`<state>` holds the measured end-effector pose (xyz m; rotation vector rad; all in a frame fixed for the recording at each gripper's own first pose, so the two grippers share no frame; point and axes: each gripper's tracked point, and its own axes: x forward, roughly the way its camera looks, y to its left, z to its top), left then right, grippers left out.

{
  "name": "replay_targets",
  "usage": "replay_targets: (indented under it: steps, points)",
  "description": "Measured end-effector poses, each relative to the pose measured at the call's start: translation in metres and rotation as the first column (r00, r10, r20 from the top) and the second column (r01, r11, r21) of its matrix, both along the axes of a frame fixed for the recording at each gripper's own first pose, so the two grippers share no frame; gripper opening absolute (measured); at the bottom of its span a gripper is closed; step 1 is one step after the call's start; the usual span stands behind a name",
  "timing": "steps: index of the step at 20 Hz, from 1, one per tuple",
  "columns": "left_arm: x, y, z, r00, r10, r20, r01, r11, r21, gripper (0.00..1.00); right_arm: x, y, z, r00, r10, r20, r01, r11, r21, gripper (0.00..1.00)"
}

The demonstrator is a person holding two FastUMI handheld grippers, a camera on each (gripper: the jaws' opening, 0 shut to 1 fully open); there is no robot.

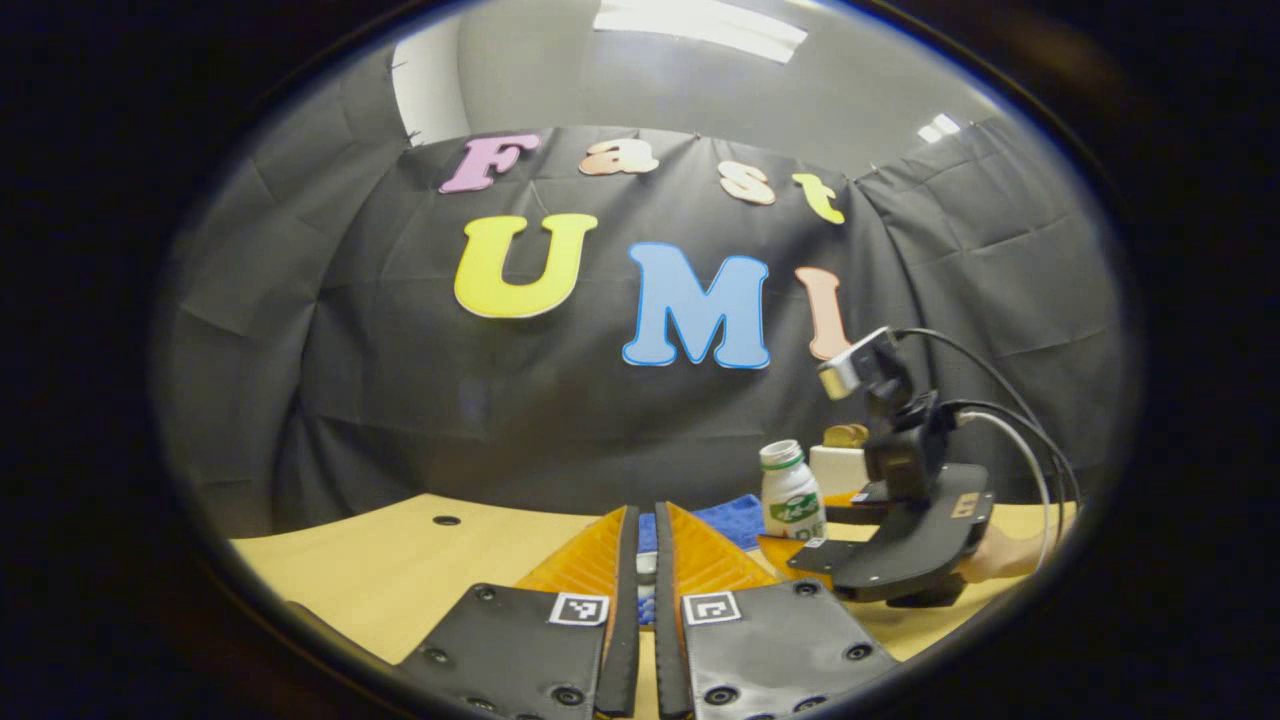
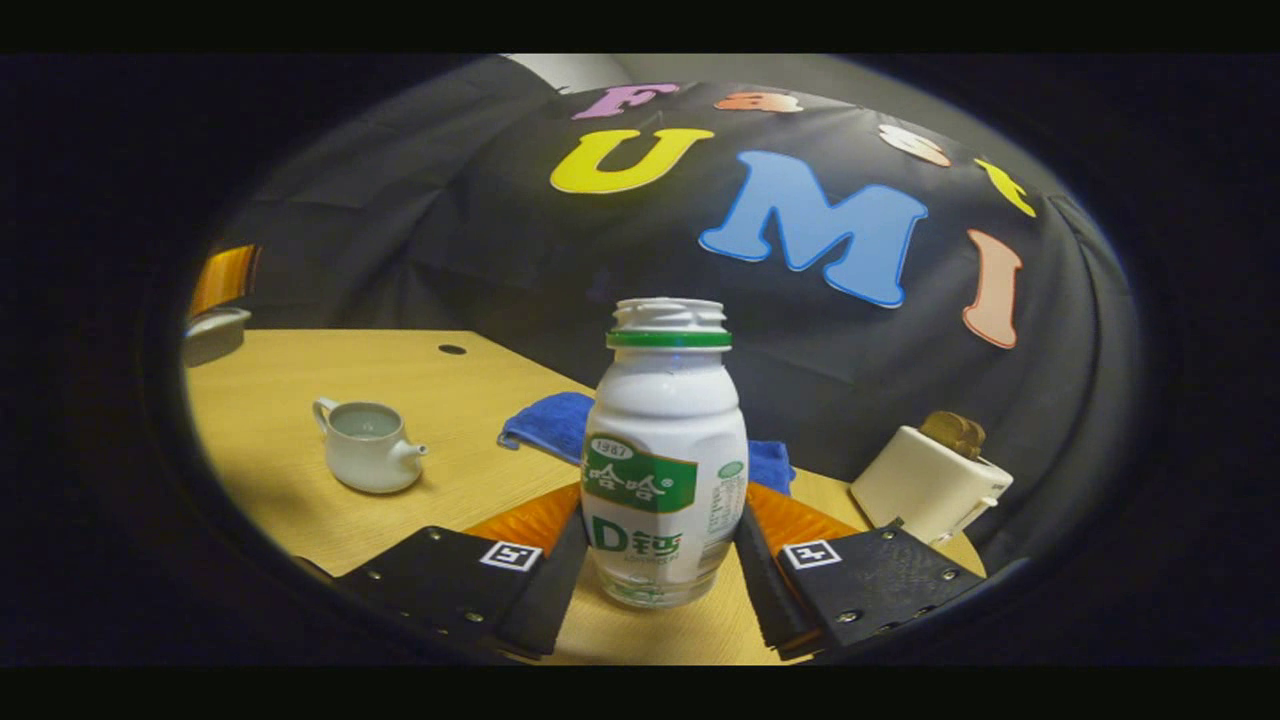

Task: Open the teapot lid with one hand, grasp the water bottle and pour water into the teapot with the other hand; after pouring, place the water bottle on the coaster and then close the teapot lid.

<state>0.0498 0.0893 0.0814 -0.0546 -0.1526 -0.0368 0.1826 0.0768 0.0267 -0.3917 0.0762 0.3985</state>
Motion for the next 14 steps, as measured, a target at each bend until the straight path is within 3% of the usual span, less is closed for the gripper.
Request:
replay_targets:
  steps: [5,6,8,14]
  points:
    - [0.057,0.027,-0.036,0.996,0.036,-0.082,-0.034,0.999,0.023,0.17,-0.022,-0.012,0.014,0.999,-0.026,0.031,0.023,0.996,0.087,0.73]
    - [0.067,0.031,-0.045,0.993,0.037,-0.11,-0.034,0.999,0.026,0.13,-0.023,-0.015,0.015,0.999,-0.036,0.035,0.032,0.995,0.099,0.73]
    - [0.086,0.029,-0.063,0.987,0.015,-0.16,-0.013,1.0,0.01,0.17,-0.025,-0.024,0.019,0.997,-0.059,0.057,0.052,0.991,0.123,0.73]
    - [0.103,0.03,-0.077,0.982,0.036,-0.186,-0.019,0.996,0.093,0.13,-0.021,-0.033,0.012,0.996,-0.081,0.033,0.075,0.986,0.15,0.73]
